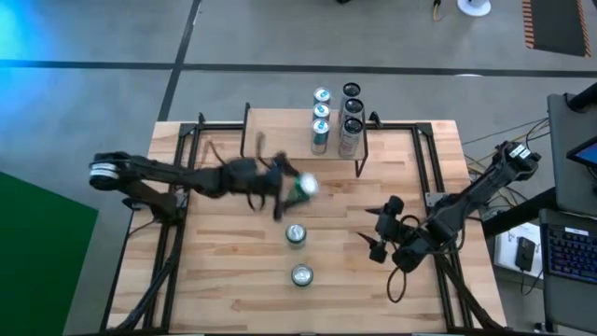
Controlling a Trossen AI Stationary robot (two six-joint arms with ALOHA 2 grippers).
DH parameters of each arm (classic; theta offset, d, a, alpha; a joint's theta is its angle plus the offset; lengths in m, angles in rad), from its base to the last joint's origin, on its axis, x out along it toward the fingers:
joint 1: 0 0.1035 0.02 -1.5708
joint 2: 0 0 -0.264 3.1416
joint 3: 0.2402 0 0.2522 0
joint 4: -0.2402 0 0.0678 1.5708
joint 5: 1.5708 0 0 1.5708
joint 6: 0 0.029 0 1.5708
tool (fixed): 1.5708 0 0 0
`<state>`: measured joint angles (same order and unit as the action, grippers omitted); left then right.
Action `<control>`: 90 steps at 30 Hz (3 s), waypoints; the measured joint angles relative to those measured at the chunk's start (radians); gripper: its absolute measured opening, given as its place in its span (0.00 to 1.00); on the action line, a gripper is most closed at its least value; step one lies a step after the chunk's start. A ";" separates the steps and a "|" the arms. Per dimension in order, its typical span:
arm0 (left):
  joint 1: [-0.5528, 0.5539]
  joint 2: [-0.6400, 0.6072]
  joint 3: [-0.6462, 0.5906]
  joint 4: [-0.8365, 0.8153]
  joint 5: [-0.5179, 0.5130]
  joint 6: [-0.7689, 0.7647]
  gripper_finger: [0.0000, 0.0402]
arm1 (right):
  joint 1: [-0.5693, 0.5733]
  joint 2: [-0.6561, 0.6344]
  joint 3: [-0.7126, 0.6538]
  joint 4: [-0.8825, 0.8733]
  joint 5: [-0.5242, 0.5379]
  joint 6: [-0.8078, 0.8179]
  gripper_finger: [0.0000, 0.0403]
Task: Place canned beverage on shelf
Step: Put the bottom right green soda can on the shelf
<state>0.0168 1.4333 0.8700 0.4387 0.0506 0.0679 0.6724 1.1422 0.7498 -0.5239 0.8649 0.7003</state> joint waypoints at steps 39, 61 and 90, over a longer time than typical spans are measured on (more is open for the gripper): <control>0.807 0.431 0.214 0.410 0.626 -0.017 0.75 | -0.278 -0.501 -0.495 0.724 0.126 -0.447 0.81; 0.818 0.485 0.216 0.452 0.512 -0.064 0.78 | -0.333 -0.504 -0.495 0.723 0.086 -0.450 0.81; 0.823 0.368 0.216 0.289 0.516 0.026 0.89 | -0.333 -0.485 -0.496 0.648 0.042 -0.359 0.81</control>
<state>0.8397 1.8014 1.0859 0.7274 0.5667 0.0940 0.3397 0.6575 0.2543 0.1246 0.9068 0.3412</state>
